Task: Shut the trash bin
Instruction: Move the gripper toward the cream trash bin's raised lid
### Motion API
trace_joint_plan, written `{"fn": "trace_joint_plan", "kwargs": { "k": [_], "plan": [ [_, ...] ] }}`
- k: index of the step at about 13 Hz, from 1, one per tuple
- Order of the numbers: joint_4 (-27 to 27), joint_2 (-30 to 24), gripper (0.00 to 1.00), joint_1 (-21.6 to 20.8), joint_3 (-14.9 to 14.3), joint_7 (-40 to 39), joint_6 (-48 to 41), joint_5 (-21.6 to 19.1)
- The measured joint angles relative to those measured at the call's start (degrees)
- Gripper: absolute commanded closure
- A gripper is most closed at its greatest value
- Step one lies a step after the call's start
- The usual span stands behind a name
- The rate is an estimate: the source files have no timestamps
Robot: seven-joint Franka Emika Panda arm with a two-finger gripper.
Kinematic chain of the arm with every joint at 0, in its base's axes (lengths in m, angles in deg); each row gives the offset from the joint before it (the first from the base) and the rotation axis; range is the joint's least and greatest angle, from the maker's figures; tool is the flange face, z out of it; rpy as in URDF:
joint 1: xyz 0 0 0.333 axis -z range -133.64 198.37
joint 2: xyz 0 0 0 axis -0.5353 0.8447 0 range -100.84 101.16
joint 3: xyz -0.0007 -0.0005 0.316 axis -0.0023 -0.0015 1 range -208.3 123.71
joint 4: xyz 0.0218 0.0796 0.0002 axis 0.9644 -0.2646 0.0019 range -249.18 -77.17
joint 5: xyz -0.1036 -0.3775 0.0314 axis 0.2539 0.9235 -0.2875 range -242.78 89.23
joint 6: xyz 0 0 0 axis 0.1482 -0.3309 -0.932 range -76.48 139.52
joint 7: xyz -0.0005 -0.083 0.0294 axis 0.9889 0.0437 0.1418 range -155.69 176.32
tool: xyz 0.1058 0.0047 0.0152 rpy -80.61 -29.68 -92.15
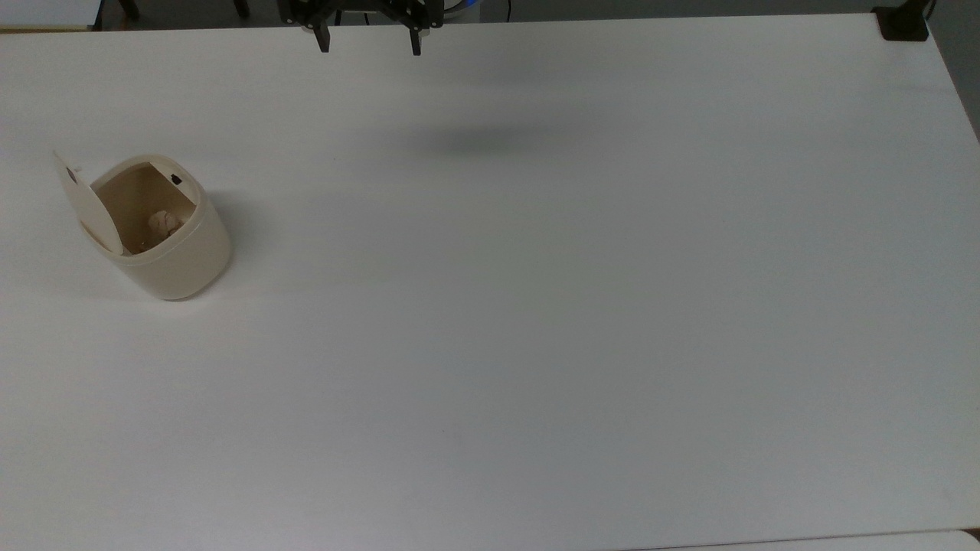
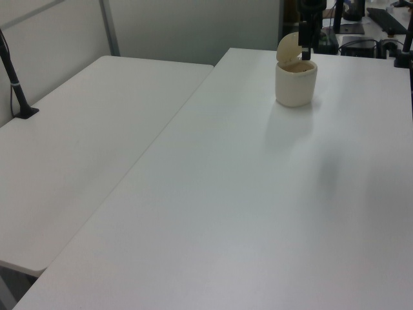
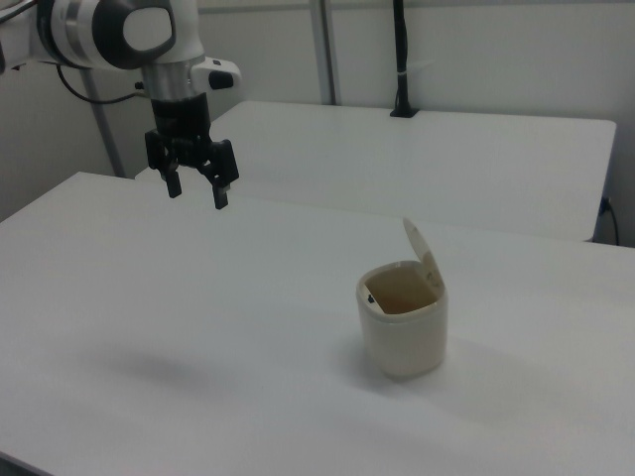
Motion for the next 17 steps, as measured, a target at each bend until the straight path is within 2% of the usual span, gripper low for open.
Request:
{"fn": "trace_joint_plan", "kwargs": {
  "k": [6, 9, 11, 14, 15, 17],
  "plan": [
    [0.03, 0.00, 0.00, 0.27, -0.12, -0.04, 0.00, 0.00],
    [0.04, 0.00, 0.13, 0.32, -0.12, -0.04, 0.00, 0.00],
    [0.05, 0.00, 0.48, 0.33, -0.12, -0.04, 0.00, 0.00],
    [0.05, 0.01, 0.89, 0.39, -0.31, -0.04, 0.00, 0.00],
    [0.05, 0.03, 1.00, 0.40, -0.61, -0.03, 0.00, 0.00],
    [0.16, 0.13, 1.00, 0.44, -1.93, 0.01, 0.74, 0.00]
  ]
}}
